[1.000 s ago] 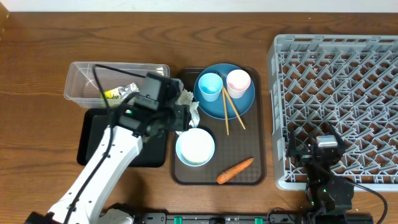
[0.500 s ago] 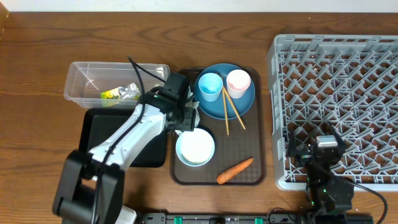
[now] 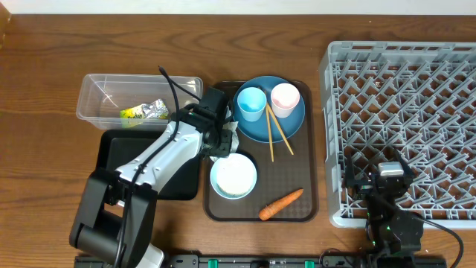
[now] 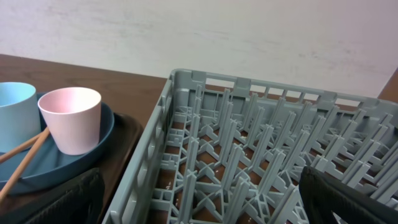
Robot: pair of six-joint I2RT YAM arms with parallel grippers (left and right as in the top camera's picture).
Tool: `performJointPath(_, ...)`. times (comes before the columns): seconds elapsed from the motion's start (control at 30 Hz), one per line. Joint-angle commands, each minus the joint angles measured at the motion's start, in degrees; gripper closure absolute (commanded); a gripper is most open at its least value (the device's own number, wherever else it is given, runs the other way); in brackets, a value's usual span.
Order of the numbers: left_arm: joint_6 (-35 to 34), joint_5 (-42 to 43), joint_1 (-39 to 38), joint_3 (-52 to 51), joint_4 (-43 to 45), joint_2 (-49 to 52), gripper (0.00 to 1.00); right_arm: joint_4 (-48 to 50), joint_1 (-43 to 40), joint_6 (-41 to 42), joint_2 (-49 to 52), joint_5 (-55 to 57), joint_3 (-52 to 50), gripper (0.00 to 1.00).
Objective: Sort waste into correct bins and load items into the dishwasher rack
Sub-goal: 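Move the left gripper back to the crumpled white tissue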
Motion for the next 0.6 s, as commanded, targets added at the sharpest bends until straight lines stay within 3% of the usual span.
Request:
performJointPath(0.0,0.5,-0.63,-0.13,-0.39,-0.17,0.46,0.72,-0.15,0.09,0.42,-0.09,0.39,-0.11,0.01)
performJointPath(0.13,0.48,-0.63,-0.13,-0.39,-0.22,0.42,0.85,-0.15,0.09,0.42,-0.09,0.39,-0.11,0.01)
performJointPath(0.3,0.5,-0.57,-0.13,-0.39,-0.31,0.04,0.87,-0.15,0.09,0.42,-0.09,0.39,-0.11,0.01)
performJointPath(0.37,0.48,-0.44,-0.13,-0.39,-0.42,-0.35,0.84,-0.15,0.09,0.42,-0.09,0.39,-0.11,0.01)
performJointPath(0.47,0.48,-0.46,-0.13,-0.39,-0.17,-0.55,0.42,-0.15,0.09,0.42,-0.09,0.39,-0.11,0.01)
performJointPath(0.57,0.48,-0.44,-0.13,-0.39,0.24,-0.52,0.16,-0.15,0.09,0.42,-0.09,0.39,-0.11,0.01)
